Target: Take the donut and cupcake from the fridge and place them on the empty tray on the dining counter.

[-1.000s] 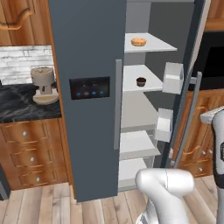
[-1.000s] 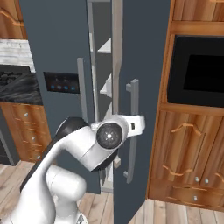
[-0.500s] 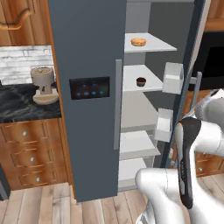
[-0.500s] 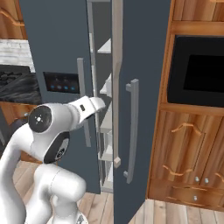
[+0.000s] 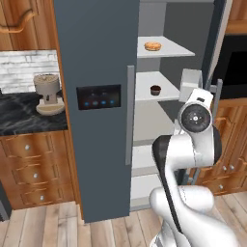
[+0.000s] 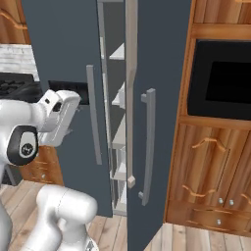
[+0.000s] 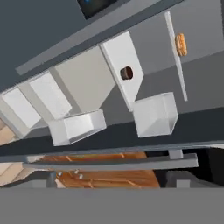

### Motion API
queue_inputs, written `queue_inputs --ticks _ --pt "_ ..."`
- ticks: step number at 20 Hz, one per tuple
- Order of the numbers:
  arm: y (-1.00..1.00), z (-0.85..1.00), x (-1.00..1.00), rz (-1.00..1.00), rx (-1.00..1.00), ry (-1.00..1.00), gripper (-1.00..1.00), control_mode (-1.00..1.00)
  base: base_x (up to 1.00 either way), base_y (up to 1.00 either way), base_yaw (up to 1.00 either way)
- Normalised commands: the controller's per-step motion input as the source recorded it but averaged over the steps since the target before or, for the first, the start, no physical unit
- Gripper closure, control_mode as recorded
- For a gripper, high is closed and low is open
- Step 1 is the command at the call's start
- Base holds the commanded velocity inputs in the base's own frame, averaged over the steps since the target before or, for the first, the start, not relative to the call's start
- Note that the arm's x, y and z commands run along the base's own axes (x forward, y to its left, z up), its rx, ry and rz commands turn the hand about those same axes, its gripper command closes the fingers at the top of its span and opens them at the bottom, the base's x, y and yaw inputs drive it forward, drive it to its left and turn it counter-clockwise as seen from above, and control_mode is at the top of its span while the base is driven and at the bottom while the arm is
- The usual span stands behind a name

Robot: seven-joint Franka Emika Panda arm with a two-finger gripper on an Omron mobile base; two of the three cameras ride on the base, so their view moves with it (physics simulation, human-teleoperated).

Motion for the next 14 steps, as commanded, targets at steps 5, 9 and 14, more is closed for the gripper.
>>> queue_inputs --ticks 5,9,14 --pt "0.02 0.00 0.80 -0.01 -0.25 0.28 -1.00 -1.00 0.00 0.00 0.00" --pt "0.00 -0.07 1.00 -0.10 -0.15 0.20 -1.00 -1.00 0.00 0.00 0.00" --pt "-0.11 -0.28 0.99 -0.20 -0.19 0.03 -1.00 -1.00 0.00 0.00 0.00"
